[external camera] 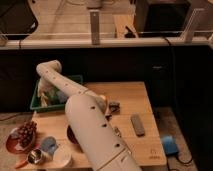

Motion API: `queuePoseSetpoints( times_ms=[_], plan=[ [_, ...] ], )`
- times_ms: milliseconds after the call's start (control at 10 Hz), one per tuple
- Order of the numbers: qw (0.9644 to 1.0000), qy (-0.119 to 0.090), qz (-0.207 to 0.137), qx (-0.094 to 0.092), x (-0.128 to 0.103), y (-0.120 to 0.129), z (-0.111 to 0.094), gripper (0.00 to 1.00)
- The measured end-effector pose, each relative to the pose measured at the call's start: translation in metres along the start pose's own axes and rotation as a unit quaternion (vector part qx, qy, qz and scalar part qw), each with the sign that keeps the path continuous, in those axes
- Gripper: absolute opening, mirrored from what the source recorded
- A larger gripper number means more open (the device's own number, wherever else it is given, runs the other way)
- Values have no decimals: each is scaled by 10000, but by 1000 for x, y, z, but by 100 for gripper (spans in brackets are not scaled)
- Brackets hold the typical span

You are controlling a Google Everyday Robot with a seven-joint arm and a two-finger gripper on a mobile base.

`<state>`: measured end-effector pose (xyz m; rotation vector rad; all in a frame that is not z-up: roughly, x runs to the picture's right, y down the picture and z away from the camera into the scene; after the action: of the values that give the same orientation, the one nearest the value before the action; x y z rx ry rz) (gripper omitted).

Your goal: Place banana in paper cup

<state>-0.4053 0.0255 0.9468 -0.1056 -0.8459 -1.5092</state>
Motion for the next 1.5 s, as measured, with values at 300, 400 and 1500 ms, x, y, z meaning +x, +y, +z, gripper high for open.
queuePoseSetpoints(
  times_ms=[300,400,1500],
  plan=[
    [10000,-38,-4,-54,-1,-1,2,57],
    [10000,-82,4,-42,-3,0,5,57],
    [9993,-358,65,84,-11,8,25,9]
  ],
)
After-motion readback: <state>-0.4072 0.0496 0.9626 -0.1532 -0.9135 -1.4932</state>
